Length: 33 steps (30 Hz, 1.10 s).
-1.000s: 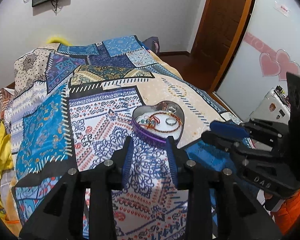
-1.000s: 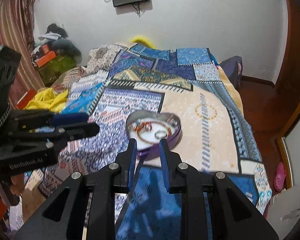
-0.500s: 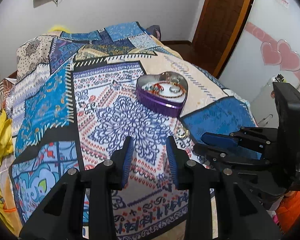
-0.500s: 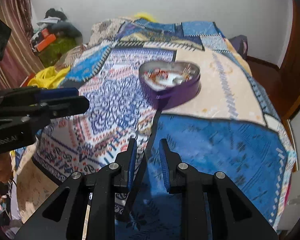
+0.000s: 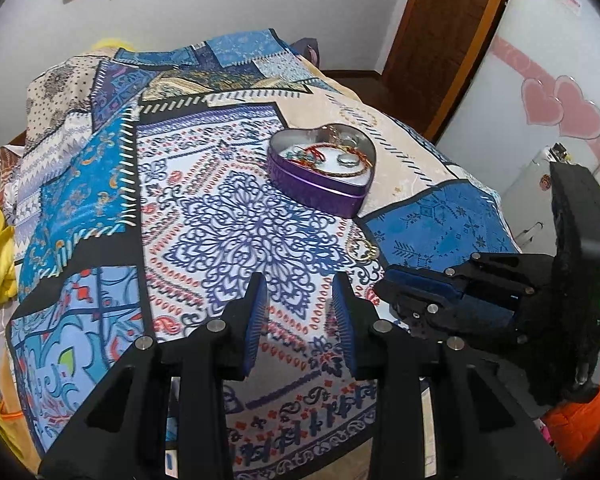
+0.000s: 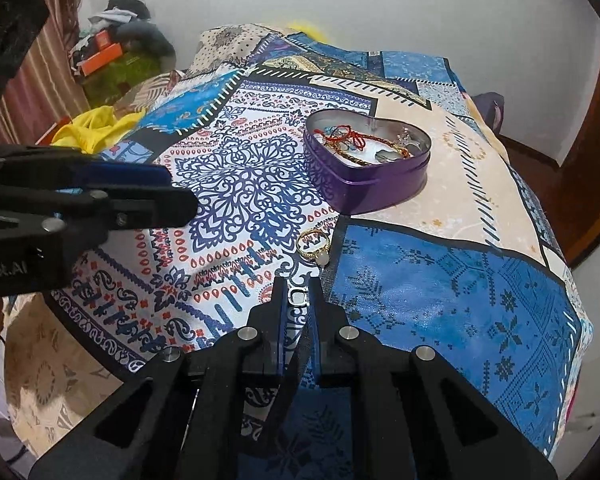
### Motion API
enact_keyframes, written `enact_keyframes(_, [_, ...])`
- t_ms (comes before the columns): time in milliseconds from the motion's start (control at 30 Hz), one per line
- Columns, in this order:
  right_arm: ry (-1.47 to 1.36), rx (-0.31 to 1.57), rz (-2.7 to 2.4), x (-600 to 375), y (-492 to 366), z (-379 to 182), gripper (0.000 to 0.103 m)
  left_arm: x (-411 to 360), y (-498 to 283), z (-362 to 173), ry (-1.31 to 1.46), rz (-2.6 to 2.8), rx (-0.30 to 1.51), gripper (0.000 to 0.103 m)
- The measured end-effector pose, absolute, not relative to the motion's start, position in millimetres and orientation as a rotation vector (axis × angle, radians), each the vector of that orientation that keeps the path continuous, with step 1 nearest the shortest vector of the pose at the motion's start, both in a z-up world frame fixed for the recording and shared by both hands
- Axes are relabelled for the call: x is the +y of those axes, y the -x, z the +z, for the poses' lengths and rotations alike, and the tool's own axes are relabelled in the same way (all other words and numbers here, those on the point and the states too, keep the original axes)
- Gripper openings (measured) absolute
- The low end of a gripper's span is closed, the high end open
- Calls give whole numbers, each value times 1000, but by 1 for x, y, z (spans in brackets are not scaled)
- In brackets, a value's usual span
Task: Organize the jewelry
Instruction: 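Grasp a small silver ring with the right gripper while the left gripper moves to a gold ring, then grasp the gold ring on the quilt with the left gripper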
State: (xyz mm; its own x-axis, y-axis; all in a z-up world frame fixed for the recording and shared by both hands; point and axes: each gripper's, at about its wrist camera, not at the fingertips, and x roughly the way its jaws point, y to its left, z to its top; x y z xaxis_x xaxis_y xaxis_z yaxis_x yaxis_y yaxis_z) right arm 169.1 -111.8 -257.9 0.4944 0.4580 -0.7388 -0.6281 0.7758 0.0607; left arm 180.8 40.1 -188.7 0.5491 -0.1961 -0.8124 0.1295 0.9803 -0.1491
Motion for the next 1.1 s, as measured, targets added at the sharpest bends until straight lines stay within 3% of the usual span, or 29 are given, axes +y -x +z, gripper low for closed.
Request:
enact_keyframes(1000, [40, 762, 603, -171, -186, -240, 8, -18, -223, -225, -13, -262, 1032, 42])
enact_keyframes(1067, [38, 762, 603, -172, -187, -241, 8, -16, -223, -225, -5, -260, 1026, 38])
enact_keyframes(1100, [36, 763, 603, -173, -187, -241, 8, -15, -224, -225, -6, -252, 1022, 28])
